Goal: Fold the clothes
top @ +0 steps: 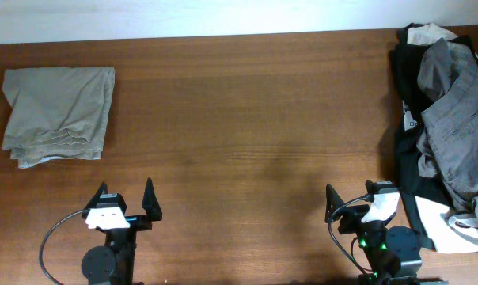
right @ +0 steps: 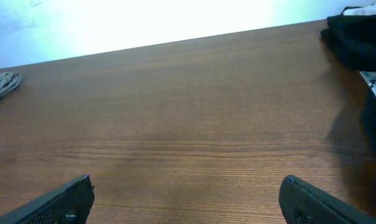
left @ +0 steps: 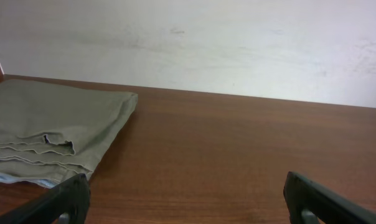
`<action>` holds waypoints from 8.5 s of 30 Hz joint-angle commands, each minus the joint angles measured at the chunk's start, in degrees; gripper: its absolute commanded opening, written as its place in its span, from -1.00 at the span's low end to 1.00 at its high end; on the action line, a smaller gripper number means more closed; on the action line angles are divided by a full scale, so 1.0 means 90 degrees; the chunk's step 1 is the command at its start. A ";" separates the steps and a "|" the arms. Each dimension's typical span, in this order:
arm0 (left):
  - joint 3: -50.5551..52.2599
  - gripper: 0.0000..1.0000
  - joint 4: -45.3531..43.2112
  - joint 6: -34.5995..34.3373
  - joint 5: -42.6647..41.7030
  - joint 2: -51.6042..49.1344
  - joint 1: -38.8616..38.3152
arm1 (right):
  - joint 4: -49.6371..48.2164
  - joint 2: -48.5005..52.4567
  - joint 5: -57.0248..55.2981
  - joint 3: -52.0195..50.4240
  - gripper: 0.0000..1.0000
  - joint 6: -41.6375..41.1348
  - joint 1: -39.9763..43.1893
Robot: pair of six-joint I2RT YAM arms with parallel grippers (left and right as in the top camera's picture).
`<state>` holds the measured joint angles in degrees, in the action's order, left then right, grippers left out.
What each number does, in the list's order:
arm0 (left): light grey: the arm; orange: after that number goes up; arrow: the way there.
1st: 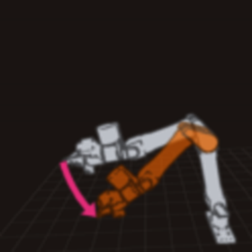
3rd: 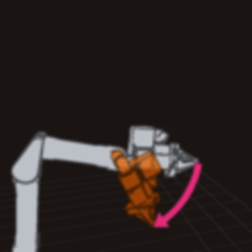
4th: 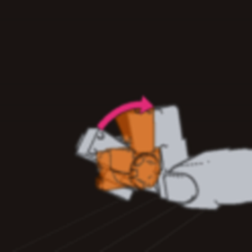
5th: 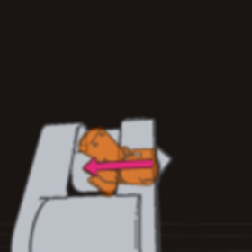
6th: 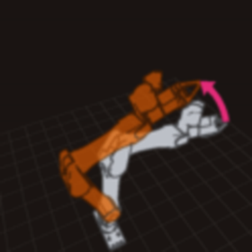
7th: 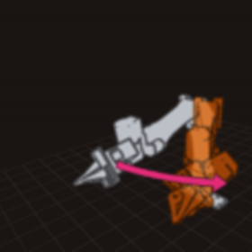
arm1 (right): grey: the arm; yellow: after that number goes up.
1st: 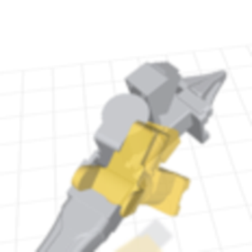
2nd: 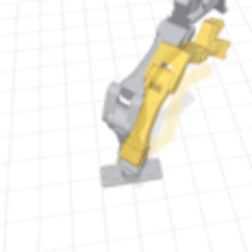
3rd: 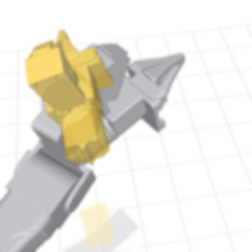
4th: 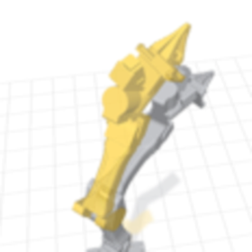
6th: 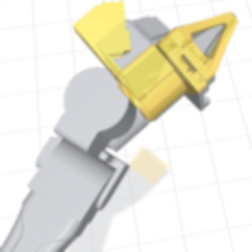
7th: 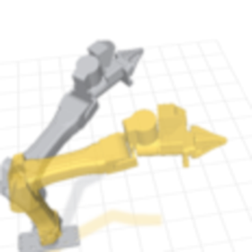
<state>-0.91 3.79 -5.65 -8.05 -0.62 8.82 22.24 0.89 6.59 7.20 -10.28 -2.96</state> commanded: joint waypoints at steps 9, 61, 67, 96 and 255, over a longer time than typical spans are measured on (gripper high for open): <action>0.0046 0.98 -0.0007 -0.0012 0.0046 0.0036 0.0039 | -0.0024 -0.0075 0.0053 -0.0070 0.97 0.0044 0.0046; 0.0046 0.98 -0.0007 -0.0012 0.0046 0.0036 0.0039 | 0.2011 1.1817 -0.1727 0.8386 0.95 0.0758 0.3087; 0.0046 0.98 -0.0007 -0.0012 0.0046 0.0036 0.0039 | 0.2011 1.1822 -0.2171 0.8386 -0.18 0.0423 0.3087; 0.0046 0.98 -0.0007 -0.0012 0.0046 0.0036 0.0039 | 0.3169 0.9471 -0.1195 1.2332 -0.92 0.0629 -0.2409; -0.8908 -0.99 0.3541 0.1545 0.2237 -1.3617 -0.2526 | 0.4928 0.5578 -0.0714 0.4663 -0.92 -0.2516 -0.0988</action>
<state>-82.32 33.89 7.94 8.64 -120.90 -19.79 66.94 51.46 2.81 49.23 -32.60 -12.12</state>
